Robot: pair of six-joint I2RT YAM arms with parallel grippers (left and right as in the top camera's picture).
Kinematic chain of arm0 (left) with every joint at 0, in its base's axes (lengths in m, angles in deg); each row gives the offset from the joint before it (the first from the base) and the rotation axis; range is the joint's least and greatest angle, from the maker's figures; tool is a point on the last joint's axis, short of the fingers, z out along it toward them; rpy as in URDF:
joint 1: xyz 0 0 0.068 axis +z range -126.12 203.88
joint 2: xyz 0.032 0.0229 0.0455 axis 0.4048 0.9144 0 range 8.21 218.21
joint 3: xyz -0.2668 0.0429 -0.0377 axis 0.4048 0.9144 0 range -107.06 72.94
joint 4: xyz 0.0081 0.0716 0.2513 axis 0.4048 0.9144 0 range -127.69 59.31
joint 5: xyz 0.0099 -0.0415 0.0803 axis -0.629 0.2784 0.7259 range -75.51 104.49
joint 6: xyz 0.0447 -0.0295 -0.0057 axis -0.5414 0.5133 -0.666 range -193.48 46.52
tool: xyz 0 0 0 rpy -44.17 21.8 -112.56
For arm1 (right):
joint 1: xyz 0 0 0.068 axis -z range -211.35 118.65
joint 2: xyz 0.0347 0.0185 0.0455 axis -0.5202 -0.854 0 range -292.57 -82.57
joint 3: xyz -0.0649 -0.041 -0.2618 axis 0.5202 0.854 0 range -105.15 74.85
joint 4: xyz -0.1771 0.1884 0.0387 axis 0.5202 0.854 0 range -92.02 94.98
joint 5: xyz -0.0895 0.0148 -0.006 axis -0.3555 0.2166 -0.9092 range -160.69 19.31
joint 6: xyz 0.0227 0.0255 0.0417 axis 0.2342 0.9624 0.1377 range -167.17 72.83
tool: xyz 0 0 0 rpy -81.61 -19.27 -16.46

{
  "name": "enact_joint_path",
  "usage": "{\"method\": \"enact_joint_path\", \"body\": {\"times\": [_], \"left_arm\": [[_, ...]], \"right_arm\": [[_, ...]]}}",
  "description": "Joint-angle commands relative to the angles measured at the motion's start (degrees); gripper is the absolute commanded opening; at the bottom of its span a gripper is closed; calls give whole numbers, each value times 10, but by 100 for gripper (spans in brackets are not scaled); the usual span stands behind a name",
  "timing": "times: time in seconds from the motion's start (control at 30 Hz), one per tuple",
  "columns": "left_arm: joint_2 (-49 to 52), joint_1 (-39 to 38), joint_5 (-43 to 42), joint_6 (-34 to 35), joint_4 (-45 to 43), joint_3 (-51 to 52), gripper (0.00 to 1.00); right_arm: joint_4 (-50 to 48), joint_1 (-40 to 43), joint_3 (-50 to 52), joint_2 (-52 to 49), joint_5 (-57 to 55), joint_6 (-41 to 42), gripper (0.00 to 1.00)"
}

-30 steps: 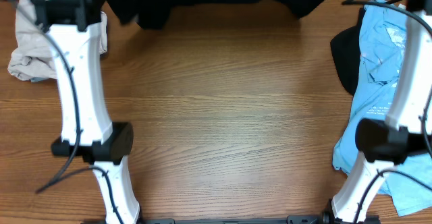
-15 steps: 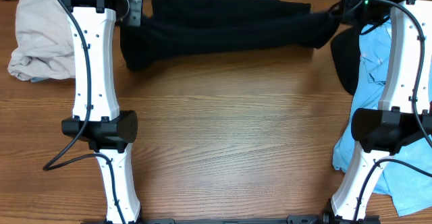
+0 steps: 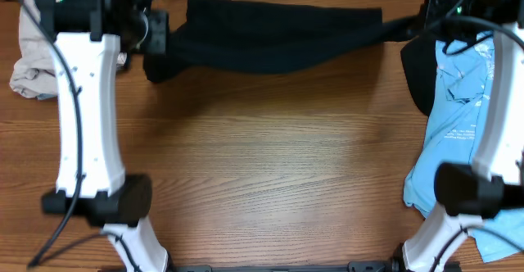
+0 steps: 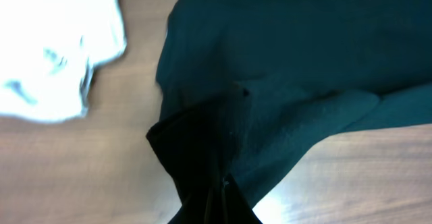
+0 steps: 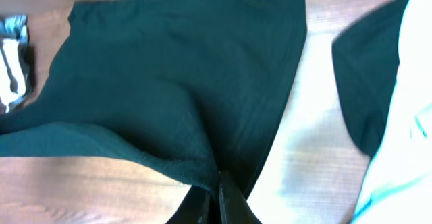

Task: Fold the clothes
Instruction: 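Lay the black t-shirt flat on the table, pulling it toward the robot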

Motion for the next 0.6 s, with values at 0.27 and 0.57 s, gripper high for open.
{"method": "enact_joint_path", "body": {"times": [0.27, 0.57], "left_arm": [[-162, 11, 79, 62, 1, 231, 4], [-263, 11, 81, 110, -6, 431, 4]], "right_arm": [[-36, 0, 366, 237, -44, 20, 4], [-68, 0, 626, 411, -49, 77, 4]]}}
